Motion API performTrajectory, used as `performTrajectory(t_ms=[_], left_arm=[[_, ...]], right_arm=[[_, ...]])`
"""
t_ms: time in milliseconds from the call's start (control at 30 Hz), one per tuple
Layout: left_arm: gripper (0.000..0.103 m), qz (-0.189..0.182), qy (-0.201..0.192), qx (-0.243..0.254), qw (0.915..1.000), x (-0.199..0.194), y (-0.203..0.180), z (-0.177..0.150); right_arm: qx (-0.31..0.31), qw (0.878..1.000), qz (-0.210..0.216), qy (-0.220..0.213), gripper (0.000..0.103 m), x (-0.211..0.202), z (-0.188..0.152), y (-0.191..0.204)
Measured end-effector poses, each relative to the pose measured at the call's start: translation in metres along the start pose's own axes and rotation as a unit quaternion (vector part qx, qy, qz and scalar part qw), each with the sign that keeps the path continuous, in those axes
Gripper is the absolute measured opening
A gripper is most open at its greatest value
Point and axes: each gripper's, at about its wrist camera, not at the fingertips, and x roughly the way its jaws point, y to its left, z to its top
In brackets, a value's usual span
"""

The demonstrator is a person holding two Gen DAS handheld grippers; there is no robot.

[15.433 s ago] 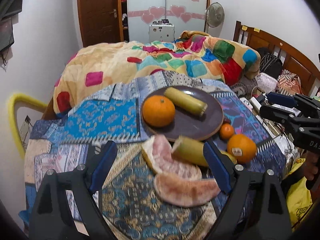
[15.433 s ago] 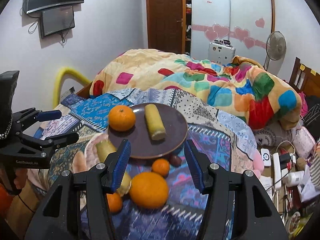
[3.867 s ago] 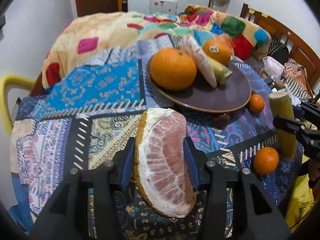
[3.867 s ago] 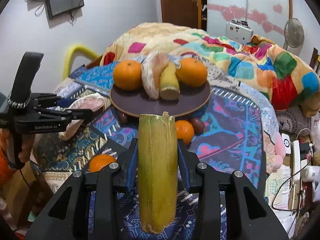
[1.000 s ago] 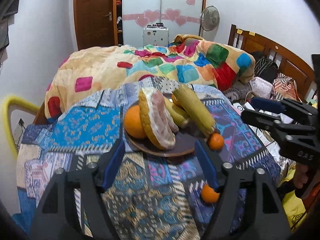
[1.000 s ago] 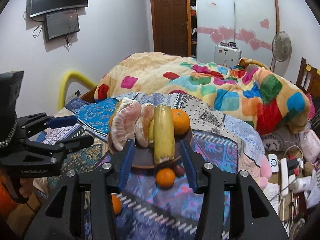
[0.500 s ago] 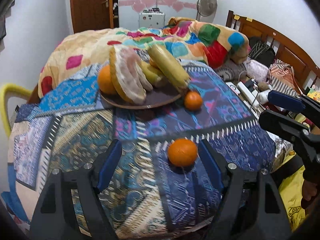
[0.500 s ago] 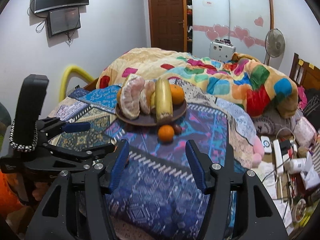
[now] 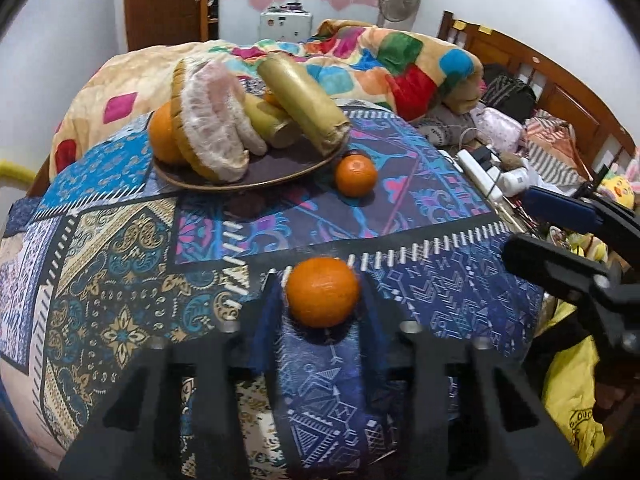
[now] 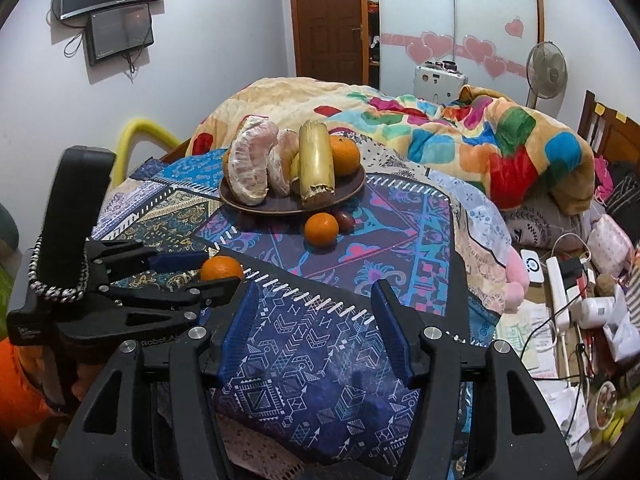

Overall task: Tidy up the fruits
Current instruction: 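Open both tools and move each toward a loose small orange, then grasp a small orange with the left tool while the right tool grasps another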

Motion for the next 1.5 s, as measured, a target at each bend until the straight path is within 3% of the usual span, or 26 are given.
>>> performTrajectory(t_ms=[233,833,900,967,1033,1367,1500], left_arm=[[0.037,0.001,-0.011,-0.004,0.9999,-0.008,0.011,0.002],[0.037,0.041,-0.042,-0.019,0.9981,-0.015,0.082,0.025],[0.037,0.042,-0.042,-0.019,0.998,-0.012,0.088,0.027],[0.037,0.042,-0.044,-0.021,0.9979,-0.01,0.092,0.03],[0.037,0.041,-0.044,-0.022,0.9979,-0.006,0.096,0.033],[0.037,0.032,-0.042,-0.026,0.9983,0.001,0.101,0.034],[0.037,0.032,-0.045,-0.023,0.9982,-0.002,0.101,0.034]], right_arm=[[0.005,1.0,0.005,0.004,0.055,0.014,0.003,-0.002],[-0.002,0.999,0.001,0.041,0.055,0.088,0.031,-0.001],[-0.008,0.999,0.0,0.05,0.052,0.097,0.033,0.0],[-0.011,0.998,0.0,0.06,0.04,0.104,0.035,0.001],[-0.012,0.998,0.002,0.066,0.035,0.108,0.037,0.002],[-0.021,0.998,-0.006,0.055,0.031,0.105,0.039,0.006],[-0.023,0.999,0.009,0.042,0.031,0.094,0.042,0.013]])
